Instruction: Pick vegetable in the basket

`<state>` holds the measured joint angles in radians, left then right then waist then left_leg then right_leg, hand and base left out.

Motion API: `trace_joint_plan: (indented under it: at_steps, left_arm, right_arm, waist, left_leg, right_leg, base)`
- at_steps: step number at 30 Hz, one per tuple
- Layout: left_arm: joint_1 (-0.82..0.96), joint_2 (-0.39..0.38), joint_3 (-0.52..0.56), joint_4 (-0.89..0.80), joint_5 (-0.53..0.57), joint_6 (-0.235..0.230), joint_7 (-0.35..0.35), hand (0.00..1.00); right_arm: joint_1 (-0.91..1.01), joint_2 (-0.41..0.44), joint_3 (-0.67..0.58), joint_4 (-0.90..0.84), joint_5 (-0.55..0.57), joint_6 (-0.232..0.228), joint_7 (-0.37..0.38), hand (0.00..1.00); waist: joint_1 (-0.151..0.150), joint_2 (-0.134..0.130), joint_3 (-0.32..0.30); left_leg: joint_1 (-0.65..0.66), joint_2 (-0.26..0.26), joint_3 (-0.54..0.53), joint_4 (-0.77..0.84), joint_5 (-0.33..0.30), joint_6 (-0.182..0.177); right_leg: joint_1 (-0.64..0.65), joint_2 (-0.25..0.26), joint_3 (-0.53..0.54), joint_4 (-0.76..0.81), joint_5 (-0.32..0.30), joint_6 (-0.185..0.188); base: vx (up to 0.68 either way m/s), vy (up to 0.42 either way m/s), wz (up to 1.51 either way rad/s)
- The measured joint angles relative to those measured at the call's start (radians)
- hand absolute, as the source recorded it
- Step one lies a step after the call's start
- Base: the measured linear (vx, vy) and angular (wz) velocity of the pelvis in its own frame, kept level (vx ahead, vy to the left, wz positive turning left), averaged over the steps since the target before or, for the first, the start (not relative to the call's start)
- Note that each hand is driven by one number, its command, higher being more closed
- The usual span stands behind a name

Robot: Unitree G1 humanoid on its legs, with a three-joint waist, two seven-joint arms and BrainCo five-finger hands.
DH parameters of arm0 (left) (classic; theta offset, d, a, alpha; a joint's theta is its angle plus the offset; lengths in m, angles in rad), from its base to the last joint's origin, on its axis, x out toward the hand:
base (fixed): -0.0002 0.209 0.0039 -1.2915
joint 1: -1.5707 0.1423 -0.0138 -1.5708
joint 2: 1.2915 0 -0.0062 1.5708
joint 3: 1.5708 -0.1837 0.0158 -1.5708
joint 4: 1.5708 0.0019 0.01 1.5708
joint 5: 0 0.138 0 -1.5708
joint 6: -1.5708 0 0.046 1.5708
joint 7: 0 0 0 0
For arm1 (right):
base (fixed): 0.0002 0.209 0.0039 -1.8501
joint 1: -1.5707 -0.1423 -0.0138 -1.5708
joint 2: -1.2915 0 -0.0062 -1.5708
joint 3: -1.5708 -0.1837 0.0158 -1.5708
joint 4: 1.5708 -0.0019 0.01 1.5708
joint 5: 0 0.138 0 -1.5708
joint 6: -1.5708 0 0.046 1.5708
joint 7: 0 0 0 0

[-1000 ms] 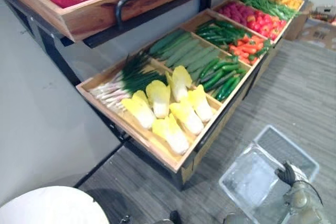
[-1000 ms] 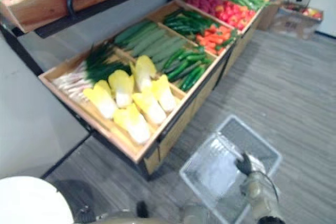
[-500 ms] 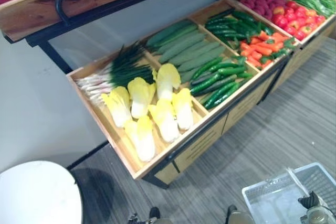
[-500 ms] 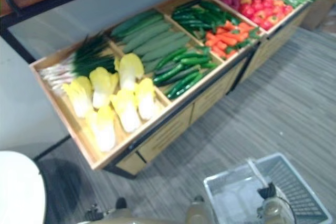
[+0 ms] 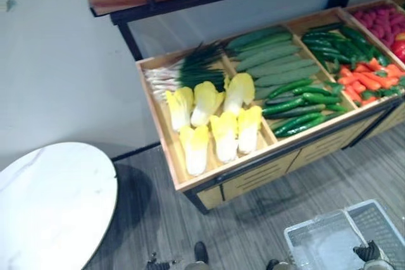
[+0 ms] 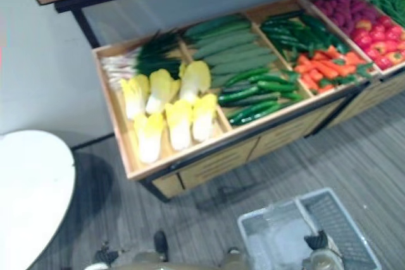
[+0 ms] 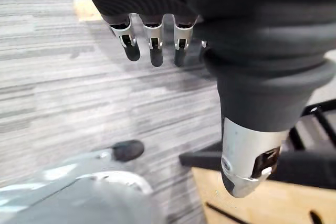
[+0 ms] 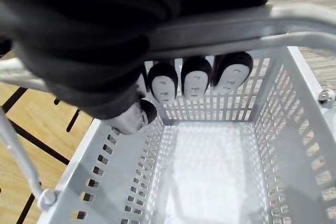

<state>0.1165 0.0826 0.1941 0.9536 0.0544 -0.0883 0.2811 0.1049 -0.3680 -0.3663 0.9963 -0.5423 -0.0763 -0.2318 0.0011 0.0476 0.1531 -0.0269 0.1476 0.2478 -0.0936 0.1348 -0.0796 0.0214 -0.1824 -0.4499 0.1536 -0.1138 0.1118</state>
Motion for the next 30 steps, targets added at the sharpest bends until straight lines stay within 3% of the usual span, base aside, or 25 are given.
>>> trace_joint_plan:
  at_steps: [7,11,21,25,30]
  left_arm:
    - [0.019,0.000,-0.044,-0.415,0.041,-0.075,0.173,0.00]
    - [0.041,-0.027,-0.095,-0.625,0.114,-0.080,0.231,0.00]
    - [0.011,-0.039,-0.122,-0.671,0.126,-0.072,0.270,0.00]
    - [-0.060,-0.036,-0.131,-0.597,0.167,-0.047,0.311,0.00]
    - [-0.097,-0.036,-0.138,-0.545,0.203,-0.010,0.345,0.00]
  right_arm:
    - [0.027,0.066,-0.021,0.002,0.012,-0.006,-0.048,1.00]
    - [0.036,0.076,-0.021,0.007,0.032,-0.024,-0.052,1.00]
    - [0.011,0.080,-0.002,0.039,0.028,-0.024,-0.067,1.00]
    - [-0.008,0.080,0.038,0.036,-0.008,-0.023,-0.071,1.00]
    - [-0.013,0.080,0.103,0.010,-0.012,-0.022,-0.080,1.00]
  waist:
    - [0.005,-0.008,-0.010]
    - [0.004,-0.013,-0.019]
    - [-0.002,-0.015,-0.043]
    - [-0.025,-0.016,-0.044]
    - [-0.030,-0.017,-0.049]
  left_leg:
    - [-0.007,-0.030,-0.045,-0.001,-0.005,0.004]
    - [-0.007,-0.028,-0.067,-0.001,-0.005,0.004]
    - [0.015,0.005,-0.006,-0.002,-0.017,-0.010]
    - [0.027,0.024,0.035,-0.002,-0.017,-0.011]
    - [0.048,0.046,0.091,-0.002,-0.028,-0.025]
  right_leg:
    - [0.028,-0.017,-0.042,-0.029,0.006,0.009]
    - [0.036,-0.009,-0.048,-0.033,0.006,0.009]
    - [0.023,0.024,0.020,-0.056,0.016,-0.007]
    - [0.016,0.046,0.061,-0.073,0.033,-0.019]
    - [-0.004,0.067,0.122,-0.083,0.044,-0.029]
  base:
    - [0.05,0.024,0.19]
    - [0.05,-0.034,0.03]
    - [0.01,-0.029,-0.19]
    - [-0.01,-0.025,-0.35]
    - [-0.01,-0.015,-0.37]
